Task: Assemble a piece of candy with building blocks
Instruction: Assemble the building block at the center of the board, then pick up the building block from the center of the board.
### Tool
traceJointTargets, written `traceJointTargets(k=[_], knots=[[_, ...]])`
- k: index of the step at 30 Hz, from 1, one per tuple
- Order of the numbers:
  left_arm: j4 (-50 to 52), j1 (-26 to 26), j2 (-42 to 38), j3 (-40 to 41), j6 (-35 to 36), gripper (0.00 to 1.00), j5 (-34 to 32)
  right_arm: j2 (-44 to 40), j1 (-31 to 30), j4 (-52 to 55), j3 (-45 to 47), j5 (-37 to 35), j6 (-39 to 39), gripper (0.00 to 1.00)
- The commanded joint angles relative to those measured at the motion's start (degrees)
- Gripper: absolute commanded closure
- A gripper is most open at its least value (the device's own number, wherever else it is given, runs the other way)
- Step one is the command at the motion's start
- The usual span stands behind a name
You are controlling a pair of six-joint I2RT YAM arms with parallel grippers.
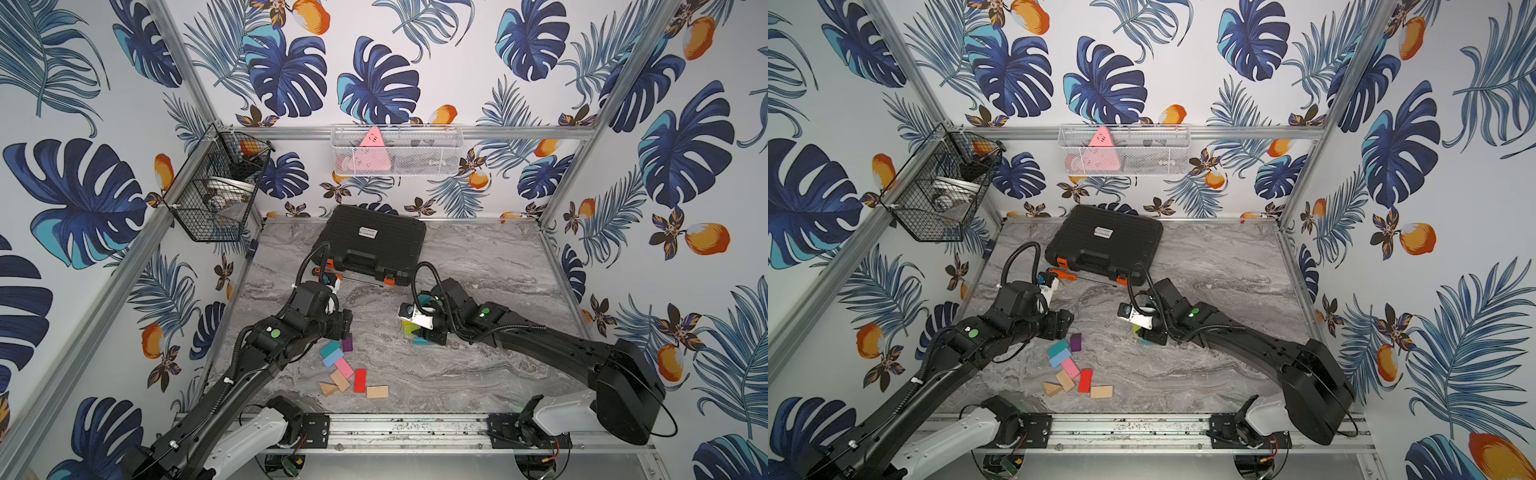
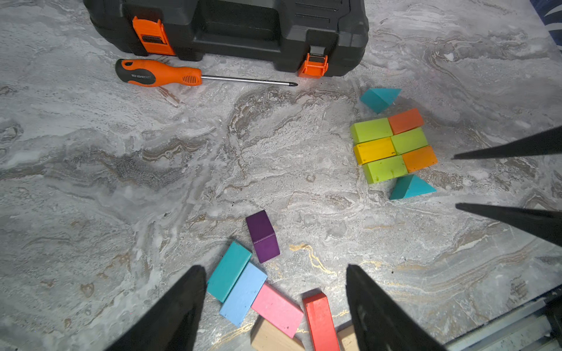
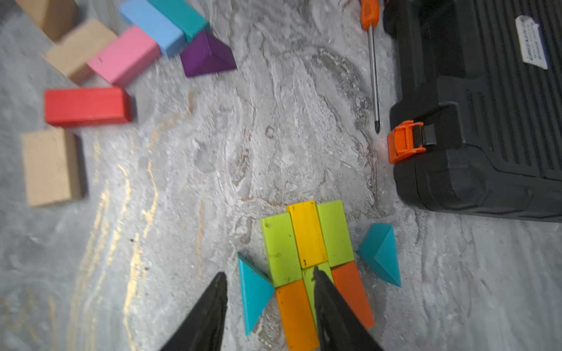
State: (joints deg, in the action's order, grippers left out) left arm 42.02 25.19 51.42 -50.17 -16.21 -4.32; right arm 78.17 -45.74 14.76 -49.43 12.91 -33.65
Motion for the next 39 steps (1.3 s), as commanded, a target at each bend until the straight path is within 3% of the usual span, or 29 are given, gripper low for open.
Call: traceJointTargets(k=[1, 7, 10, 15, 27, 31, 35, 39], knots=[[-0.45, -0.05, -1.12, -0.19, -0.03, 0.23, -2.16, -1.64, -2.30, -5.85, 2.79, 11.99, 9.96, 0.52], [0.20, -0.27, -1.69, -0.67, -0.23, 0.23, -4.44, 5.45, -13.86, -11.22, 5.75, 10.22, 12.09, 0.46], [0.44, -0.57, -4.09, -0.65, -0.75, 0.22, -7.81, 9.95, -16.06, -19.11, 8.52, 11.26, 13.00, 0.43], [0.45, -0.76, -7.10, -0.22, -1.19, 0.21, -9.74, 16.23, -19.75, -22.44, 7.78, 6.89, 12.30, 0.41], [0.43, -0.76, -5.97, -0.30, -0.93, 0.19, -8.96, 22.50, -24.43, -19.26, 5.44, -2.91, 6.95, 0.44], [0.40, -0.77, -5.93, -0.28, -0.81, 0.19, -8.79, 23.65, -25.19, -17.60, 4.34, -5.38, 6.66, 0.56], [0.39, -0.76, -5.98, -0.32, -0.76, 0.19, -8.78, 23.39, -25.28, -16.80, 3.74, -7.44, 6.67, 0.78], [0.27, -0.80, -6.07, -0.36, -0.71, 0.19, -8.60, 20.81, -24.90, -18.60, 4.72, -7.99, 7.43, 0.81]])
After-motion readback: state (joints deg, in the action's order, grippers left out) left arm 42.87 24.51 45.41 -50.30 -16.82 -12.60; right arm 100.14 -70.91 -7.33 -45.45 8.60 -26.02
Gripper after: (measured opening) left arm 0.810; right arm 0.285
